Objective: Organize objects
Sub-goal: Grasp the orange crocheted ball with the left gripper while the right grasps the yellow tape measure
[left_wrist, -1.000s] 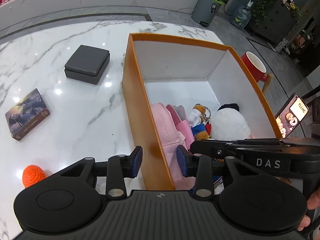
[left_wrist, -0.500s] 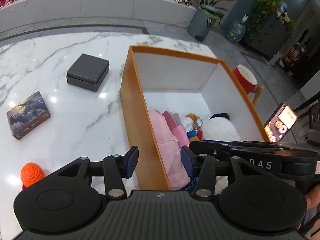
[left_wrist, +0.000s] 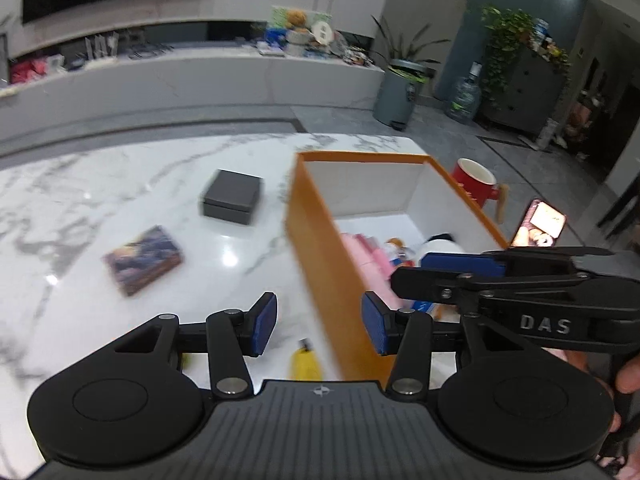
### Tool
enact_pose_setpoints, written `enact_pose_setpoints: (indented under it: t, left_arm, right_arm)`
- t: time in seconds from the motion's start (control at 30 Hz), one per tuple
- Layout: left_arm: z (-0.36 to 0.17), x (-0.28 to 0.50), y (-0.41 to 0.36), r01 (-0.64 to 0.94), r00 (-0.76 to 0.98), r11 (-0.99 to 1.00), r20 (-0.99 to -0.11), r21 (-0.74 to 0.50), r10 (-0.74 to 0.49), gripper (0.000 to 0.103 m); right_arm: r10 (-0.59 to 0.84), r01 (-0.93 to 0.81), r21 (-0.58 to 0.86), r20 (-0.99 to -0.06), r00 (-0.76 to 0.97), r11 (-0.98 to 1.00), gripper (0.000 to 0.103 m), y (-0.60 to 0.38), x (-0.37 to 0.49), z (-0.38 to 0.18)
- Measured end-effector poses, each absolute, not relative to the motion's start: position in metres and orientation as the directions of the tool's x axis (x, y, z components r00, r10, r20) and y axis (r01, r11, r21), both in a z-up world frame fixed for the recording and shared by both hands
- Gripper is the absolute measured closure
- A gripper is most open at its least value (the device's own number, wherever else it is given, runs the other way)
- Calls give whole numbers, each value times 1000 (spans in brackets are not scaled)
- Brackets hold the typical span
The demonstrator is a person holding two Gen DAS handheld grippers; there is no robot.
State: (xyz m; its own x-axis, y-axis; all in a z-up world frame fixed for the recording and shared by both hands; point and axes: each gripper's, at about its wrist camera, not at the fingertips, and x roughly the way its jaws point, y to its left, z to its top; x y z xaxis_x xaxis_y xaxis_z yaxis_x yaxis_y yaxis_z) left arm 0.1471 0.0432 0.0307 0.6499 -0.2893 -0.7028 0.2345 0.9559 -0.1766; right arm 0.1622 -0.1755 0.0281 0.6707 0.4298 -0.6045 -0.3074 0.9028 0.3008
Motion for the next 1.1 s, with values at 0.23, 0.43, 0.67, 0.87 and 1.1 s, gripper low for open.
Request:
enact_pose_setpoints:
  t: [0.23, 0.43, 0.67, 0.87, 1.1]
  left_arm:
    - [16, 113, 77, 93, 701, 989, -699, -112, -145, 48]
    - [-5, 100, 94, 49, 706, 994, -701, -94, -101, 48]
    - [-26, 95, 110, 24, 688, 992, -718, -122, -105, 48]
    - [-39, 97, 124, 5, 674, 992, -733, -125, -96, 48]
    - [-43, 104, 140, -28, 665, 989, -742, -144, -89, 48]
  right_arm:
    - [372, -291, 231, -576, 728, 928, 63, -126, 121, 24]
    - [237, -220, 104, -612, 754, 970, 64, -78, 103, -8]
    - [69, -127, -44, -645, 761, 991, 73, -43, 111, -41]
    - [-95, -71, -248, -597, 797, 966, 69, -10, 113, -59]
    - [-177, -24, -324, -577, 797, 946, 64, 5, 126, -69]
